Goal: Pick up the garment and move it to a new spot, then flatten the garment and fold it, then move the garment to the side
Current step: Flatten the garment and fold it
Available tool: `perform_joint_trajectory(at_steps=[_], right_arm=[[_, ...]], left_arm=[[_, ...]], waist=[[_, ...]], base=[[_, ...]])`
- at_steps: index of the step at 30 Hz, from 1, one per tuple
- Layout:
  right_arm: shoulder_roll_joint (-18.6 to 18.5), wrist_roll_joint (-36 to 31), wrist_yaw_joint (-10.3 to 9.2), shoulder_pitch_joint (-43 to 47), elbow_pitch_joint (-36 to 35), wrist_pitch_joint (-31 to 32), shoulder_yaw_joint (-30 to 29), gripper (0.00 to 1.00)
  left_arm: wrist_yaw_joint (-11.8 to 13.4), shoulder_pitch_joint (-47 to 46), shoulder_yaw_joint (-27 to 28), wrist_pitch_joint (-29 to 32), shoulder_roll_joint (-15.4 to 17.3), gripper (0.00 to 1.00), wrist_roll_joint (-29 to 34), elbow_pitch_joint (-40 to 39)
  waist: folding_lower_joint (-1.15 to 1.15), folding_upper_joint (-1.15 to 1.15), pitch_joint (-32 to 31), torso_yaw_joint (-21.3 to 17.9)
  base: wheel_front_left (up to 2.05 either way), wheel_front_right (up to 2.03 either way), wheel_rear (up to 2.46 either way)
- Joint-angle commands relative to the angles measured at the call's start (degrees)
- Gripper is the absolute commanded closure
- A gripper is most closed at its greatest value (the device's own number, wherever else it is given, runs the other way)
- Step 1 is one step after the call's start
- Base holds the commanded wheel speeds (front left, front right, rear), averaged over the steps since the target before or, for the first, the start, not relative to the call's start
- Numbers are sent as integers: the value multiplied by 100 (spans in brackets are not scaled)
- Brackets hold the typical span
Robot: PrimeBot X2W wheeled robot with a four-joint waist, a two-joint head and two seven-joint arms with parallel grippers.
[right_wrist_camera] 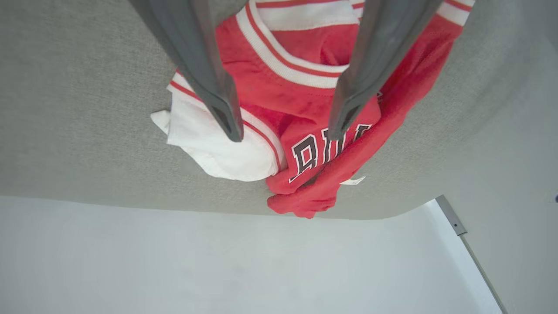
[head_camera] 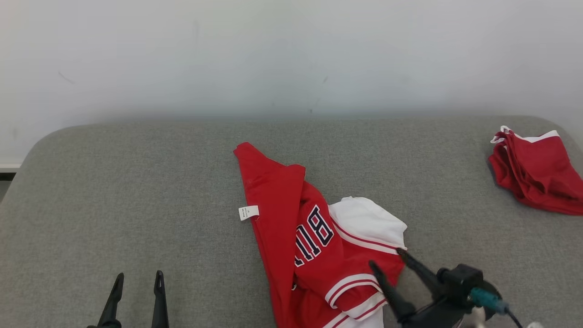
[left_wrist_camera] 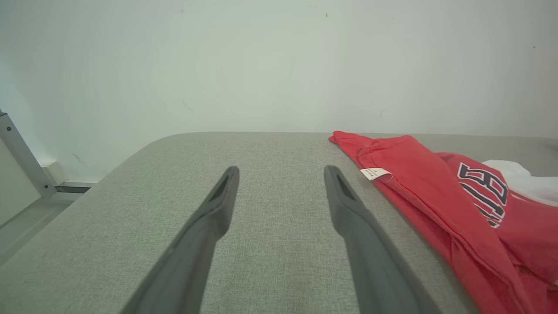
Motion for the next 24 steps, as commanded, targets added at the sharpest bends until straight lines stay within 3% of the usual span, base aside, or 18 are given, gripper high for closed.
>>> perform_joint_trajectory(at_steps=[1,11,19,20,21,24], right_arm=[[14,-145,-16,-103,148,97,-168,0],[251,-474,-16,-790,1673,141,-796,0],[533,-304,-16,-1414,3071,74,-725,1],[570,-236,-16,-1460,3168,66,-671,67],[564,-174,-16,-1517,3250,36,-623,100],[512,-87,-16,-1602,3373,-33,-516,100]], left_arm=[[0,19,0,-19,-16,0,41,-22],[-13,-124,-72,-19,-54,0,96,-45],[-28,-288,-146,-19,-96,0,152,-4],[-22,-295,-142,-19,-96,0,153,-3],[-18,-296,-133,-19,-97,0,151,0],[-25,-297,-118,-19,-94,0,137,10]], waist=[[0,0,8,24],[0,0,224,239],[0,0,436,433],[0,0,446,447],[0,0,452,454],[0,0,464,459]], base=[[0,0,0],[0,0,0],[0,0,0],[0,0,0],[0,0,0],[0,0,0]])
